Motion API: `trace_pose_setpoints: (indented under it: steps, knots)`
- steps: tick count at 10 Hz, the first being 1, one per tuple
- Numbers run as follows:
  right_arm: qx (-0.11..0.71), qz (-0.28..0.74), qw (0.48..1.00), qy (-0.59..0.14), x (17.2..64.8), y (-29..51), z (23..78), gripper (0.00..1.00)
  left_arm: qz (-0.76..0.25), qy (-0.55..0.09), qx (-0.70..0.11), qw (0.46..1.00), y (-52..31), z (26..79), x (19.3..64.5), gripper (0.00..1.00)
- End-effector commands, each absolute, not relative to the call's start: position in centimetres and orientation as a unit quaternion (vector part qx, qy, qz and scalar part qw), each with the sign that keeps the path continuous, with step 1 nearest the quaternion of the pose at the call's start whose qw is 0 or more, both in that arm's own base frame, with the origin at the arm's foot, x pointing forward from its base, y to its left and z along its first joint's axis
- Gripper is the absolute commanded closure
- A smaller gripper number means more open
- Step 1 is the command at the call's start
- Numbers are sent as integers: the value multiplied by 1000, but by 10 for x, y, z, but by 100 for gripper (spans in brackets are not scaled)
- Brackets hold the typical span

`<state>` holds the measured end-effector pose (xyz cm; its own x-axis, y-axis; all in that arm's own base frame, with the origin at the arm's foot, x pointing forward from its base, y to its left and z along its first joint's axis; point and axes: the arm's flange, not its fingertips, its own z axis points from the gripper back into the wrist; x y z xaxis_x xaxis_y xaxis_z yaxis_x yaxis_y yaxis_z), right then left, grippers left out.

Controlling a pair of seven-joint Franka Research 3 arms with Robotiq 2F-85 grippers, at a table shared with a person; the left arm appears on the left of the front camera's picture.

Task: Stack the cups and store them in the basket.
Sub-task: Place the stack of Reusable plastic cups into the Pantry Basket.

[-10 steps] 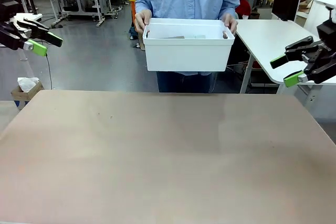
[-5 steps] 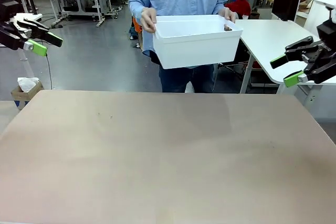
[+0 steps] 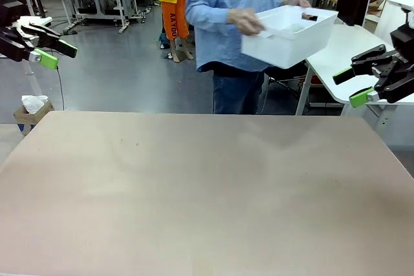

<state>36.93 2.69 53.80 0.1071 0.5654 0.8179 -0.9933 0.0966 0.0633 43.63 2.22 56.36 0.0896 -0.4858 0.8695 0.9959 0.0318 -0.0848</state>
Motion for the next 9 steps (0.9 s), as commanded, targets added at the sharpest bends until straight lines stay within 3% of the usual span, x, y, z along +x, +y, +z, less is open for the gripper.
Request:
trace_pose_setpoints:
  steps: [1,9]
  knots:
    - [337,581,667,-324,369,27,541,0,-580,-337,-377,639,20,568,436,2]
    - [337,581,667,-324,369,27,541,0,-580,-337,-377,639,20,568,436,2]
